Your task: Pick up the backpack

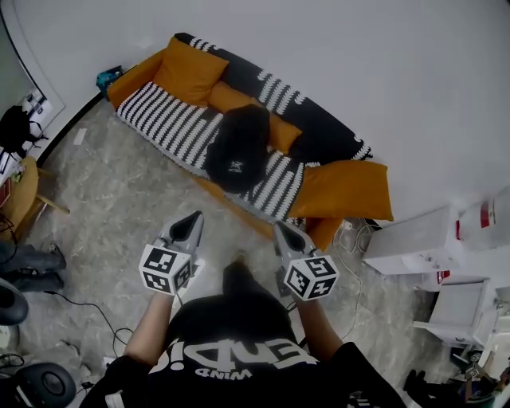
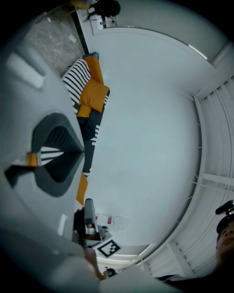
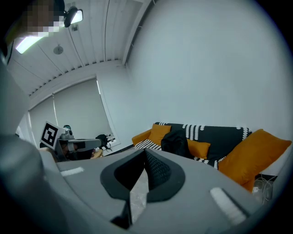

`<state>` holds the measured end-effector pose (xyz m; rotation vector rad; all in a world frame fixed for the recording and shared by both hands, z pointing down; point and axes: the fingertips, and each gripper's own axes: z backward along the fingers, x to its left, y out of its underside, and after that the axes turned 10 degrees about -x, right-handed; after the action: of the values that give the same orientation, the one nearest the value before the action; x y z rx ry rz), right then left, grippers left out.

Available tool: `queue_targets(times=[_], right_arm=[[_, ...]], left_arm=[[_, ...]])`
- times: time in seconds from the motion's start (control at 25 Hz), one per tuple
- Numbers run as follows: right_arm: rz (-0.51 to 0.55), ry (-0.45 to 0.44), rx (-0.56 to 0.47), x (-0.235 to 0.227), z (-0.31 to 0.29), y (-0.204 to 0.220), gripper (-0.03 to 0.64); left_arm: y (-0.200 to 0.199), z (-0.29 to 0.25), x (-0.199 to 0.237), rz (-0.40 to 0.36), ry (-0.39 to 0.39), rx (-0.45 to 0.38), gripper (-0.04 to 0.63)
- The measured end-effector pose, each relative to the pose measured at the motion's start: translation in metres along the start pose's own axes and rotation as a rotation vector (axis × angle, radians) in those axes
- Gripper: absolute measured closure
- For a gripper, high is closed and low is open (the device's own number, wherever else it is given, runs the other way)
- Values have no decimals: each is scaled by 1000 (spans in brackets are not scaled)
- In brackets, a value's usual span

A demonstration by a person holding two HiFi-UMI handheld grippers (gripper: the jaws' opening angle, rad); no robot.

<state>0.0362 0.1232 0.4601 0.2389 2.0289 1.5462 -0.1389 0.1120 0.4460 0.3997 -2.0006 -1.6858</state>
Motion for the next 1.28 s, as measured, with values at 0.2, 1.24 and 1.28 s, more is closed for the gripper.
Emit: queue_targets(times=[0.2, 1.24, 1.28], right_arm=[[-7, -21, 4, -44, -35, -25, 617], [-50, -58, 57, -163, -214, -75, 617], [-48, -53, 58, -167, -224, -78, 617]], left_arm=[[-15, -58, 8, 3, -16, -1, 594], [-38, -253, 109, 27, -59, 13, 594], [-41, -263, 115, 26, -48, 14, 594]])
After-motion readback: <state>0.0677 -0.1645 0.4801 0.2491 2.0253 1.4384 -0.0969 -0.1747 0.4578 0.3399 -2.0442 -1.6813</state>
